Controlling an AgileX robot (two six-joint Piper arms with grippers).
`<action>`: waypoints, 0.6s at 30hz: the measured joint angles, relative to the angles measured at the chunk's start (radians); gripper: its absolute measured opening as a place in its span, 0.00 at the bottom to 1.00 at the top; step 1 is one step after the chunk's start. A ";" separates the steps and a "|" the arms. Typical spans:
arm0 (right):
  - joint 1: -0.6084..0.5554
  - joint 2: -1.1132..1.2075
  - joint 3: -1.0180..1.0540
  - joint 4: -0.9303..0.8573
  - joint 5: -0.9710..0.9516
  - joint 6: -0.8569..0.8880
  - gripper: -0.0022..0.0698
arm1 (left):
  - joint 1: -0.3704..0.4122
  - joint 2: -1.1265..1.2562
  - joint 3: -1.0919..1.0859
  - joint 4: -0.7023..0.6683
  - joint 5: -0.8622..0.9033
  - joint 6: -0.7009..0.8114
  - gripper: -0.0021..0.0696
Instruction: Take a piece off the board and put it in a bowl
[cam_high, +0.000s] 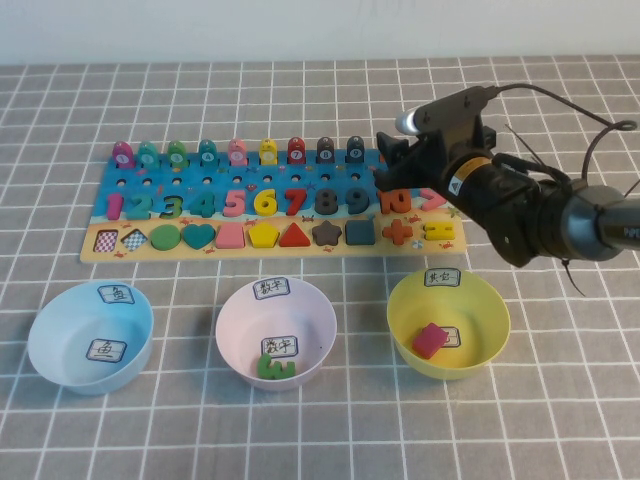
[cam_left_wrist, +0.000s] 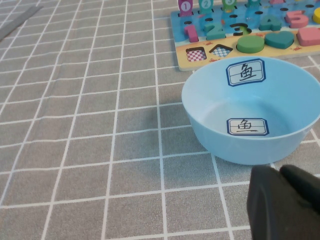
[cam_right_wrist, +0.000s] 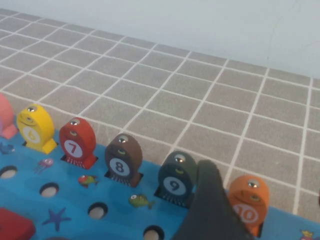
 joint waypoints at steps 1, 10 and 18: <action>0.000 0.003 0.000 0.001 -0.006 0.000 0.59 | 0.000 0.000 0.000 0.000 0.000 0.000 0.03; 0.000 0.035 0.000 0.012 -0.064 0.000 0.59 | 0.000 0.000 0.000 0.000 0.000 0.000 0.03; 0.000 0.061 -0.019 0.037 -0.069 0.000 0.59 | 0.000 0.000 0.000 0.000 0.000 0.000 0.03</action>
